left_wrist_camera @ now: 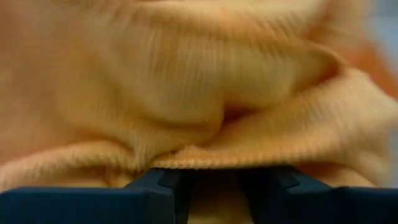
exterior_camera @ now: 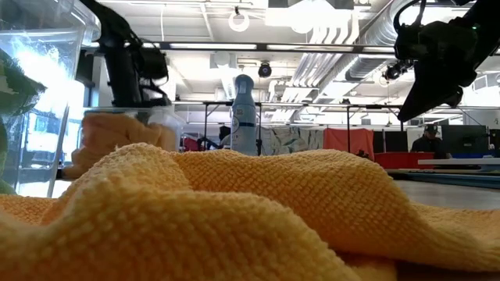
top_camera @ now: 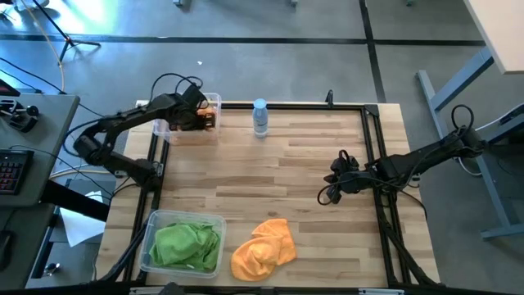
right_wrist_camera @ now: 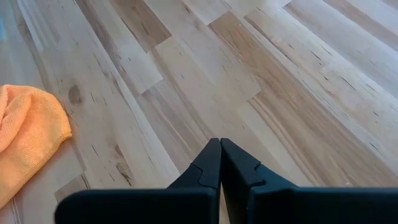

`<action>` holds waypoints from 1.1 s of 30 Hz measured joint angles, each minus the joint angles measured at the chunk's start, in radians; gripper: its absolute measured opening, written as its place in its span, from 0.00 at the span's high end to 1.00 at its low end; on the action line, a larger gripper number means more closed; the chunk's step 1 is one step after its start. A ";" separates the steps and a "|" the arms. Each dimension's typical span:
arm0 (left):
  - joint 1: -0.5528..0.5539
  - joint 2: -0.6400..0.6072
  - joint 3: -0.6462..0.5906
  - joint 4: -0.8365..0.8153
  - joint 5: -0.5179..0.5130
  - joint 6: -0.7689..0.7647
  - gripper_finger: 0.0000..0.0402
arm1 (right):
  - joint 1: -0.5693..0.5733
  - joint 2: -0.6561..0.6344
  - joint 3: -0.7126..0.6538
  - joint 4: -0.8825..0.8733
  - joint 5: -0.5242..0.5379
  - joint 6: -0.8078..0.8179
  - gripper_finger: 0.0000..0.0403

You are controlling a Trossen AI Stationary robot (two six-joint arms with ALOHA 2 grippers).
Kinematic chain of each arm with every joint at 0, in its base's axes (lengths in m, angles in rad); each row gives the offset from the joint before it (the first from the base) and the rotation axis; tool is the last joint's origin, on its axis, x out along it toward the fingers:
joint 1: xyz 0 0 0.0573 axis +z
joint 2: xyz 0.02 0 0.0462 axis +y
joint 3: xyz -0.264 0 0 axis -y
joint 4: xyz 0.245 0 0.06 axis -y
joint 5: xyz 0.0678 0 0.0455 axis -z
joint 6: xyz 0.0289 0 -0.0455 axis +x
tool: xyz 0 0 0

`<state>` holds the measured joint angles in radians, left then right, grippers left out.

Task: Sort microfiber towel by color & place in baskets
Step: Put the yellow microfiber towel into the top transparent bin

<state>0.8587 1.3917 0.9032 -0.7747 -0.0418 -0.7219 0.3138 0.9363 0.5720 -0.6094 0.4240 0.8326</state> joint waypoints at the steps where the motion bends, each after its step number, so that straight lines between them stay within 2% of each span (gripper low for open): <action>1: -0.006 -0.025 0.003 -0.003 -0.004 -0.008 0.72 | 0.000 0.000 0.000 0.000 0.001 -0.001 1.00; 6: -0.045 -0.139 0.025 -0.010 -0.046 -0.028 0.73 | 0.000 0.000 0.000 0.000 0.010 -0.004 1.00; 12: -0.088 -0.245 0.060 -0.014 -0.149 -0.027 0.73 | 0.000 0.000 0.000 0.000 0.010 -0.007 1.00; 16: -0.103 -0.293 0.073 -0.015 -0.193 -0.027 0.73 | 0.000 0.000 0.000 0.000 0.010 -0.007 1.00; 24: -0.151 -0.336 0.118 -0.007 -0.208 0.019 0.73 | 0.000 0.000 0.000 0.000 0.010 -0.007 1.00; 28: -0.244 -0.338 0.161 0.018 -0.250 0.061 0.73 | 0.000 0.000 0.000 0.000 0.009 -0.007 1.00; 33: -0.429 -0.328 0.206 0.019 -0.353 0.062 0.73 | 0.000 0.000 0.000 0.000 0.009 -0.006 1.00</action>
<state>0.4301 1.0635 1.1096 -0.7562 -0.3947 -0.6596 0.3138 0.9363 0.5720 -0.6095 0.4328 0.8264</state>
